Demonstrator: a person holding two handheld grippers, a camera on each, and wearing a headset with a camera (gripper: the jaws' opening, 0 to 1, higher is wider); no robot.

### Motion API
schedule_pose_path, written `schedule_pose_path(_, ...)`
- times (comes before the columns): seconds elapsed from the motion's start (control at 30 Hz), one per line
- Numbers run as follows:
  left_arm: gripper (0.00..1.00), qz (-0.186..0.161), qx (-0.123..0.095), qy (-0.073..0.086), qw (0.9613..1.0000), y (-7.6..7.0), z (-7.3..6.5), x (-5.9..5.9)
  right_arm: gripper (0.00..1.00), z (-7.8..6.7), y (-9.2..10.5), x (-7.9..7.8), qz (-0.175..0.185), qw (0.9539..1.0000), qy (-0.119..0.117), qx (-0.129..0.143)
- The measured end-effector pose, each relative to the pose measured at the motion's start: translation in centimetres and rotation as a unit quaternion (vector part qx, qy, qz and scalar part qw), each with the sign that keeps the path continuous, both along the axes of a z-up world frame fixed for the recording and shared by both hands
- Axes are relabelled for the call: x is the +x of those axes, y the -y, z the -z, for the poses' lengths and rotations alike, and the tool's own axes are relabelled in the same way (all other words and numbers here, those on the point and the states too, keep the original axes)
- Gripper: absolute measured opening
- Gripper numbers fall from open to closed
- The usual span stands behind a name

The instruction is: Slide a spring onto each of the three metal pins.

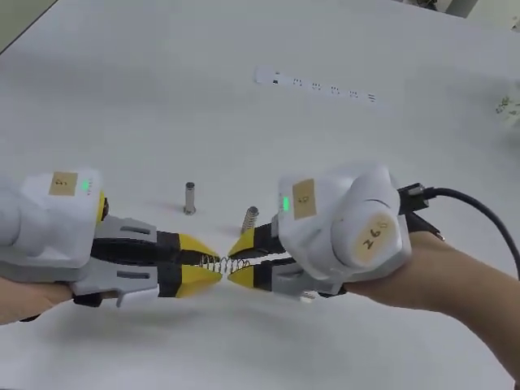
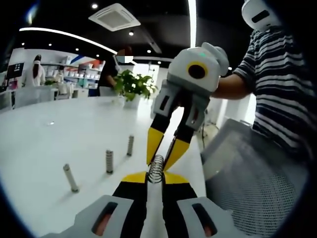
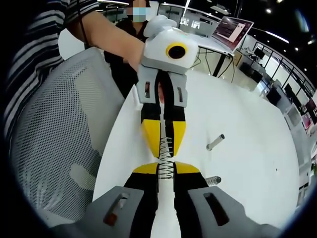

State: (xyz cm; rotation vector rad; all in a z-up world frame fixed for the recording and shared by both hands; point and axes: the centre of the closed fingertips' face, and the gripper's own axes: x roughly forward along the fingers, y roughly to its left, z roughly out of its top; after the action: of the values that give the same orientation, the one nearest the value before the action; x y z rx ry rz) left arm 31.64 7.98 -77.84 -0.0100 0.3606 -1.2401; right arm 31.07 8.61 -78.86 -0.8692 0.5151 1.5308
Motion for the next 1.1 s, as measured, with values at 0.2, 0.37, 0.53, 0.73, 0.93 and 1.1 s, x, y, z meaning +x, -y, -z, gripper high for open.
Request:
schedule_pose_path(0.2, 0.02, 0.009, 0.001, -0.004, 0.9999, 0.12, -0.07, -0.02, 0.08, -0.06, 0.09, 0.06, 0.006, 0.9999, -0.002, 0.009)
schedule_pose_path(0.37, 0.02, 0.015, 0.002, -0.008, 0.9999, 0.24, 0.09, -0.09, 0.09, 0.14, 0.32, 0.15, 0.015, 0.9998, -0.006, 0.014)
schedule_pose_path(0.53, 0.02, 0.015, 0.0, -0.012, 0.9998, 0.23, 0.07, -0.13, 0.09, 0.34, 0.6, 0.21, 0.017, 0.9998, -0.007, 0.01)
schedule_pose_path(0.73, 0.02, 0.012, 0.0, -0.012, 0.9998, 0.04, 0.0, -0.12, 0.09, 0.33, 0.5, 0.3, 0.019, 0.9997, -0.011, 0.012)
schedule_pose_path(0.93, 0.02, 0.011, -0.002, -0.013, 0.9998, -0.29, -0.16, -0.16, 0.09, 0.82, 0.83, 0.56, 0.028, 0.9993, -0.021, 0.013)
schedule_pose_path(1.1, 0.02, 0.012, -0.001, -0.018, 0.9998, -0.45, -0.06, -0.23, 0.08, 0.52, 0.76, 0.42, 0.023, 0.9992, -0.019, 0.025)
